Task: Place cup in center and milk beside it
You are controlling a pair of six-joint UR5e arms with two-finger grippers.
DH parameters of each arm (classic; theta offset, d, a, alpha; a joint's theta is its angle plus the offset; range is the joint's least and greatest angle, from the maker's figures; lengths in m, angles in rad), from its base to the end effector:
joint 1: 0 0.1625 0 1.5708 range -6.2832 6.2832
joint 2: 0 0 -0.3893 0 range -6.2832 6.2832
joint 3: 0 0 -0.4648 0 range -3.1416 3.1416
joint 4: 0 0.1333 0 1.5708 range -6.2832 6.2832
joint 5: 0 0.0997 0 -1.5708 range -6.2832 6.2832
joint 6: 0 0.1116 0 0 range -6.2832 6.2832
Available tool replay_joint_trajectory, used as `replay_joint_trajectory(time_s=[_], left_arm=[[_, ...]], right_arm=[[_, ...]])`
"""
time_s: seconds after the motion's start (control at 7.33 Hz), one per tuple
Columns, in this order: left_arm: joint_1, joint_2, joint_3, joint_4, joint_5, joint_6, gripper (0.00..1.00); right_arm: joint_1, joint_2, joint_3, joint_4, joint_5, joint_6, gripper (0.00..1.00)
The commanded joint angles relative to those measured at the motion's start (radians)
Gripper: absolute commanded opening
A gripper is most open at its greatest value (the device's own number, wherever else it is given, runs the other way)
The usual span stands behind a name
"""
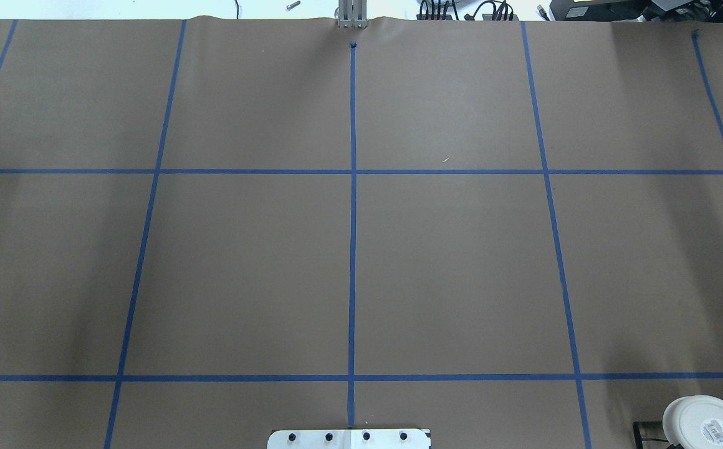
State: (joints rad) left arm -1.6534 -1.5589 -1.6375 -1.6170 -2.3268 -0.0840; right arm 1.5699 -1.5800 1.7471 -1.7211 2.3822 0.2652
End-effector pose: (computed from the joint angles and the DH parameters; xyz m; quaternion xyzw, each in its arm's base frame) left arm -0.1033 -0.5602 0.5970 0.0467 0.3686 -0.0587 0.9266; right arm 0.0519 -0.5558 0.5496 -0.0447 -0.3922 0.1178 0.9112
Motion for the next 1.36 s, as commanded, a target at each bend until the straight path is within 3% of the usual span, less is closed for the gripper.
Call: replay_joint_trajectory(time_s=[0.0, 0.82, 0.95, 1.23], left_arm=[[0.001, 0.002, -0.011, -0.016, 0.004, -0.005, 0.98], [0.01, 0.003, -0.016, -0.018, 0.015, 0.0, 0.98], [0.01, 0.017, -0.021, -0.029, 0.014, 0.004, 0.98], [0.01, 0.078, -0.016, -0.169, 0.014, -0.005, 0.98]], right_arm=[[-0.004, 0.008, 0.015, 0.003, 0.0, 0.005, 1.0], [-0.018, -0.044, 0.014, 0.055, 0.048, -0.017, 1.0], [-0.025, -0.117, 0.078, 0.064, 0.049, -0.042, 1.0], [-0.056, -0.339, 0.12, 0.308, 0.052, -0.078, 1.0]])
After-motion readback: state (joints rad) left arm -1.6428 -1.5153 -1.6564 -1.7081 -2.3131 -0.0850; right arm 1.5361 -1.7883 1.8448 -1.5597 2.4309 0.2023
